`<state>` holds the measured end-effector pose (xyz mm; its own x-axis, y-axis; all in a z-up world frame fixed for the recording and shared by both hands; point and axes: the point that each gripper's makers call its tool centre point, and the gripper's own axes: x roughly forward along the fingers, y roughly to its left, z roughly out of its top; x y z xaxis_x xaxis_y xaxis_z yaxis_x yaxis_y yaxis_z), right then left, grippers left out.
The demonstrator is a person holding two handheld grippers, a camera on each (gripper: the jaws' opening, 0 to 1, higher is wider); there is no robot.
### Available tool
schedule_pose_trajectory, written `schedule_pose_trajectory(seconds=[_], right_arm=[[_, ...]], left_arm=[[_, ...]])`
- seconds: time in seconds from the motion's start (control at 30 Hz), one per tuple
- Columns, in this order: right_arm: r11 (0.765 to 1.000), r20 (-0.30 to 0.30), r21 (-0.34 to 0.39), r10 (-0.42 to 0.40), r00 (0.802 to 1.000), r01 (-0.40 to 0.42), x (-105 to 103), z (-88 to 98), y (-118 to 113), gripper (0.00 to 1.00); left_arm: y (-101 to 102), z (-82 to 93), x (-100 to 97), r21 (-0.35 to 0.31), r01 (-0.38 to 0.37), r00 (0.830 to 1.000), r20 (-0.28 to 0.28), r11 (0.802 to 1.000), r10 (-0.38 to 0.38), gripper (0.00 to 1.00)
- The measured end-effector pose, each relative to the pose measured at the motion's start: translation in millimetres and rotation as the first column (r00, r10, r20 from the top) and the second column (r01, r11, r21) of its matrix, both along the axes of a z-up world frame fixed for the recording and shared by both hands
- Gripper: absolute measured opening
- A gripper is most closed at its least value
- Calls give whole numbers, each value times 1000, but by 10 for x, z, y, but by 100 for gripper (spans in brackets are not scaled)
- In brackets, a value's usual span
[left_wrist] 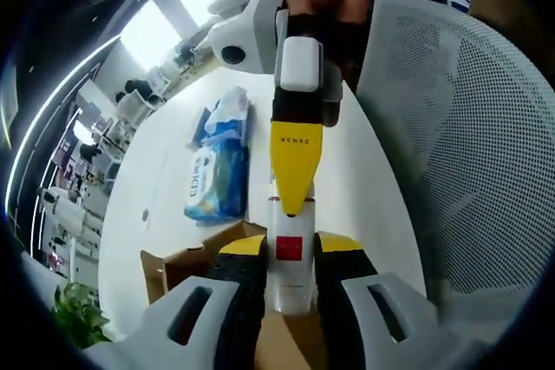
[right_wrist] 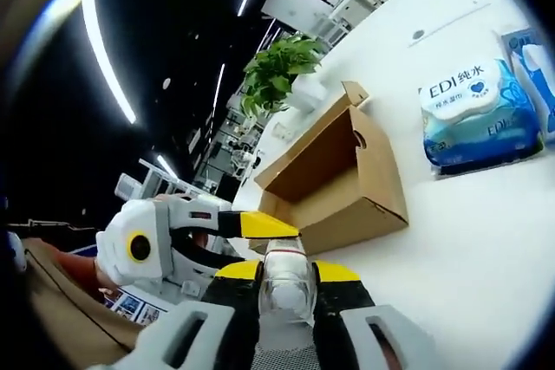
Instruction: Operate the shoe box by opening the lid, removing the specified soft item, and placing it in the target area until the item is outside and the box remains undamaged.
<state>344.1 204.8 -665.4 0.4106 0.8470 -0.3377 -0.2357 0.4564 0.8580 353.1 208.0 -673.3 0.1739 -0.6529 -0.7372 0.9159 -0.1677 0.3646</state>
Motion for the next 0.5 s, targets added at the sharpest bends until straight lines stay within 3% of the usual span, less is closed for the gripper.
schedule_pose_trajectory(seconds=[0.3,0.5], right_arm=[[998,-56,44,-52,997,54,-14,-19,-38,17],[994,-85,60,-89,992,94,-40,-60,-121,17]], left_arm=[[-5,-1,1,-5,-9,1000,6,1000,9,23],[63,-19,30,6,-14,1000,19,1000,13,30]])
